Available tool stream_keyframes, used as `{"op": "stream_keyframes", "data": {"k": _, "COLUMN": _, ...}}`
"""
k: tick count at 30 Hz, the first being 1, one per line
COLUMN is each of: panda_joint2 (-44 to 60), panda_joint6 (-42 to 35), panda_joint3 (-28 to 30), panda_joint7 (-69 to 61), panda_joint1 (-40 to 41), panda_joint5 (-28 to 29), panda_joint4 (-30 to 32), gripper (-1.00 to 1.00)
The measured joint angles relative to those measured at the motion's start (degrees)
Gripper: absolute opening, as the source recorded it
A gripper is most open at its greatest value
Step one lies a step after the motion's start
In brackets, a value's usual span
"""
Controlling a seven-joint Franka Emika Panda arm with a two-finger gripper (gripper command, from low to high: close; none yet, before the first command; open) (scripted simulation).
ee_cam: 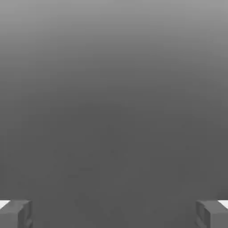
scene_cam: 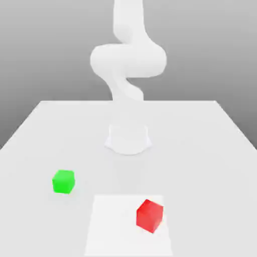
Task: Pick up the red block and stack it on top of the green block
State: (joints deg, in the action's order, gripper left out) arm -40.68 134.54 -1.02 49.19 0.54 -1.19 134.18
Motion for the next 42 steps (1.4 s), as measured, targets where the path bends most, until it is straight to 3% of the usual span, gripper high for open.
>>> {"op": "stream_keyframes", "data": {"k": 14, "panda_joint2": 29.4, "panda_joint6": 15.8, "panda_joint3": -7.6, "panda_joint7": 22.5, "panda_joint1": 2.6, "panda_joint5": -2.0, "panda_joint4": 13.6, "gripper": 0.00}}
{"op": "stream_keyframes", "data": {"k": 20, "panda_joint2": 42.0, "panda_joint6": 22.5, "panda_joint3": -8.7, "panda_joint7": 35.5, "panda_joint1": 2.0, "panda_joint5": 1.8, "panda_joint4": 19.4, "gripper": 0.00}}
{"op": "stream_keyframes", "data": {"k": 26, "panda_joint2": 54.5, "panda_joint6": 32.3, "panda_joint3": -5.0, "panda_joint7": 41.4, "panda_joint1": -0.7, "panda_joint5": 7.4, "panda_joint4": 18.9, "gripper": 0.00}}
{"op": "stream_keyframes", "data": {"k": 27, "panda_joint2": 56.2, "panda_joint6": 33.7, "panda_joint3": -4.2, "panda_joint7": 41.9, "panda_joint1": -1.4, "panda_joint5": 8.0, "panda_joint4": 18.7, "gripper": -1.00}}
{"op": "stream_keyframes", "data": {"k": 34, "panda_joint2": 56.5, "panda_joint6": 34.1, "panda_joint3": -4.1, "panda_joint7": 42.1, "panda_joint1": -1.4, "panda_joint5": 8.2, "panda_joint4": 18.6, "gripper": -1.00}}
{"op": "stream_keyframes", "data": {"k": 39, "panda_joint2": 47.5, "panda_joint6": 26.5, "panda_joint3": -6.5, "panda_joint7": 39.0, "panda_joint1": 0.0, "panda_joint5": 4.1, "panda_joint4": 20.0, "gripper": -1.00}}
{"op": "stream_keyframes", "data": {"k": 42, "panda_joint2": 41.9, "panda_joint6": 23.3, "panda_joint3": -4.1, "panda_joint7": 35.3, "panda_joint1": 4.7, "panda_joint5": 3.9, "panda_joint4": 22.3, "gripper": -1.00}}
